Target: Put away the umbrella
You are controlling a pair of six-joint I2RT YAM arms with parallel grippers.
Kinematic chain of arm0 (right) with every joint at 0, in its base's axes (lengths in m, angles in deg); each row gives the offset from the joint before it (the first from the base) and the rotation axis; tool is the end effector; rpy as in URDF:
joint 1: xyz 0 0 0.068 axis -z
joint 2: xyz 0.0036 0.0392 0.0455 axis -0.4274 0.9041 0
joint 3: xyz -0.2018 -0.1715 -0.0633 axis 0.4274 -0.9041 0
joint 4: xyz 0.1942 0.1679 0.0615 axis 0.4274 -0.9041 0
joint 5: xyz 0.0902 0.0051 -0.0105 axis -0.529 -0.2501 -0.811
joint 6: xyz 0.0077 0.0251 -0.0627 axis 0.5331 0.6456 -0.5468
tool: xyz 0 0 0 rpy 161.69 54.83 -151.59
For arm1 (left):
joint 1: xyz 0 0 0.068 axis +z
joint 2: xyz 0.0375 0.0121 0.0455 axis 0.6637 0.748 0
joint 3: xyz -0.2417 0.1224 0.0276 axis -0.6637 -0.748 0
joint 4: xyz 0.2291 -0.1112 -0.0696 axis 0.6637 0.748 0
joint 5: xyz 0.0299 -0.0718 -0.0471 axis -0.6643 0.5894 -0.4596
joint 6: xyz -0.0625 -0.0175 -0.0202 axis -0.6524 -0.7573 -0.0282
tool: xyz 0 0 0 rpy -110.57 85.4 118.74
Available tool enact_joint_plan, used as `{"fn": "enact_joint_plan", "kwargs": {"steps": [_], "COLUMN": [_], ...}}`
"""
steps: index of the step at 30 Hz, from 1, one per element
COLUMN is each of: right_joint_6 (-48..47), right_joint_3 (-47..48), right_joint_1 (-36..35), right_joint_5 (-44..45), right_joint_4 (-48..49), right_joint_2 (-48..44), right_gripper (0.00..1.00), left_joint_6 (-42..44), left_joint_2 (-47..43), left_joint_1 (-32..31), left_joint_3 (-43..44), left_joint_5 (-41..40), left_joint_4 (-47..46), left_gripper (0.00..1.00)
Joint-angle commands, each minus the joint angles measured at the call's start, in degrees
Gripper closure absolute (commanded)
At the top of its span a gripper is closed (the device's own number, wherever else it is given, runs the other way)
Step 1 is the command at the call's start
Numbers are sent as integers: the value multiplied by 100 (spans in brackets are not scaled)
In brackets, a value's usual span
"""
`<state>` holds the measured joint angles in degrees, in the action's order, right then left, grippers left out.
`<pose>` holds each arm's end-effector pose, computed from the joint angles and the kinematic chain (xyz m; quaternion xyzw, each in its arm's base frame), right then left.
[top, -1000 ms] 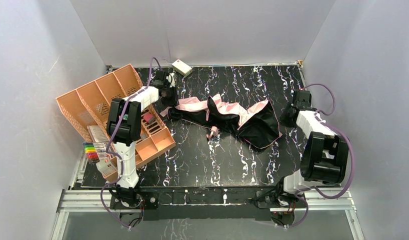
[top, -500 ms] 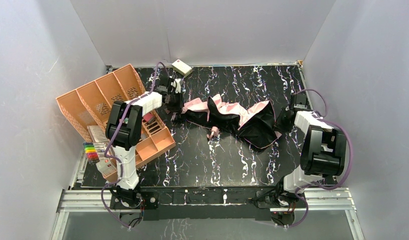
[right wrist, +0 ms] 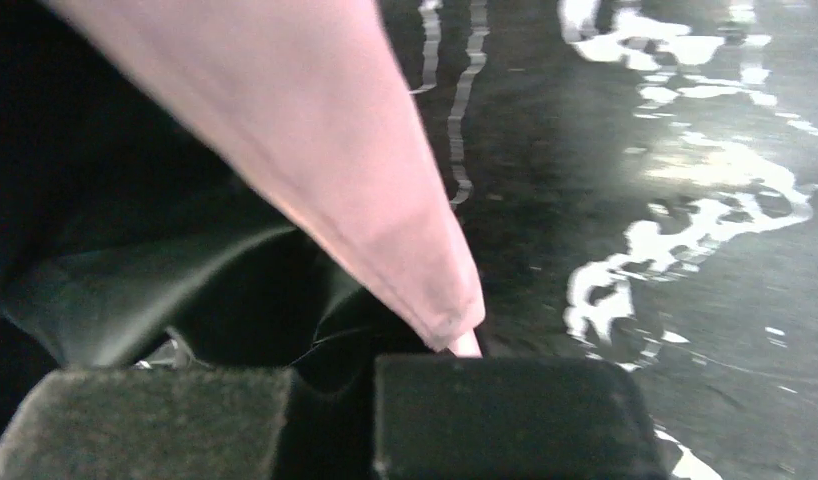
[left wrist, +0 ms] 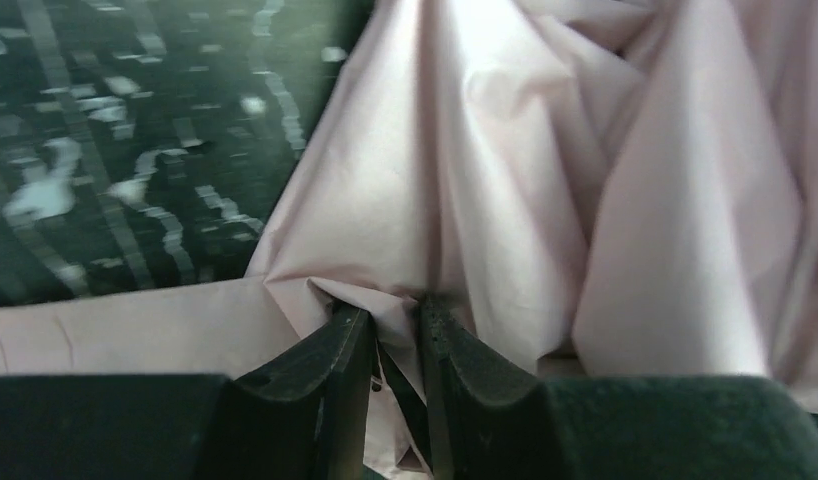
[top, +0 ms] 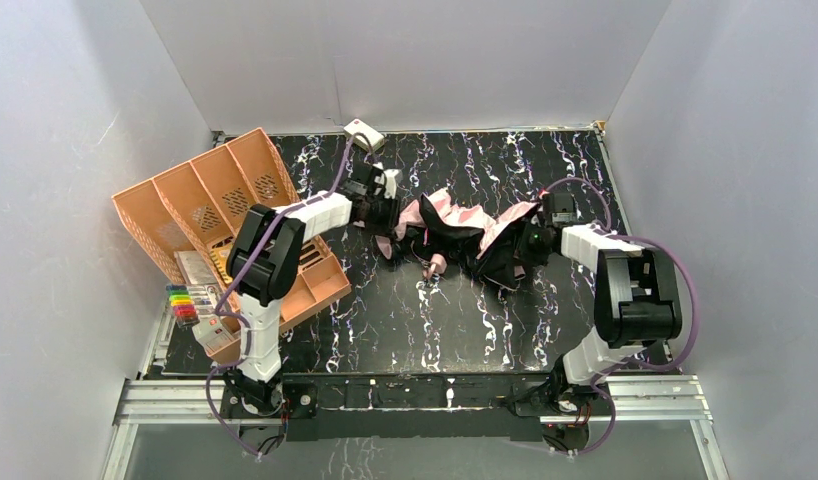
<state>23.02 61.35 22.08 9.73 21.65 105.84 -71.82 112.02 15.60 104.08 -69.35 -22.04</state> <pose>0.3137 0.0281 0.1384 0.1231 0.9507 0.1478 0.2432 0.4061 -0.2174 0.1491 0.1579 0.9109 -0.2620 0.2770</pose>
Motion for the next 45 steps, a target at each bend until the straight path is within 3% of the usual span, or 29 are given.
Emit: {"fn": "enact_joint_plan", "kwargs": {"steps": [1, 12, 19, 25, 31, 37, 45], "right_joint_6": [328, 1096, 1416, 1366, 1170, 573, -135], "right_joint_3": [-140, 251, 0, -470, -787, -559, 543], "right_joint_1": [-419, -1466, -1759, -1861, -2254, -2300, -2289], "right_joint_5": [-346, -1304, -1903, -1802, -1756, -405, 1575], "right_joint_4": [311, 1620, 2602, 2385, 1844, 137, -1206], "right_joint_2": [237, 809, 606, -198, -1079, -2278, -3157], "right_gripper": [97, 94, 91, 87, 80, 68, 58], "left_joint_6": [-26, -17, 170, 304, 772, 473, 103], "left_joint_2": [135, 462, 453, 481, 1013, 896, -331], "left_joint_1": [-406, -1135, -1238, -1102, -1086, -678, 24], "left_joint_3": [234, 760, 776, 997, 2134, 2387, 1186], "left_joint_5": [476, 1069, 1621, 1480, 1584, 873, 639], "left_joint_4": [49, -212, -435, -319, 165, 149, -219], "left_gripper": [78, 78, 77, 71, 59, 44, 38]}}
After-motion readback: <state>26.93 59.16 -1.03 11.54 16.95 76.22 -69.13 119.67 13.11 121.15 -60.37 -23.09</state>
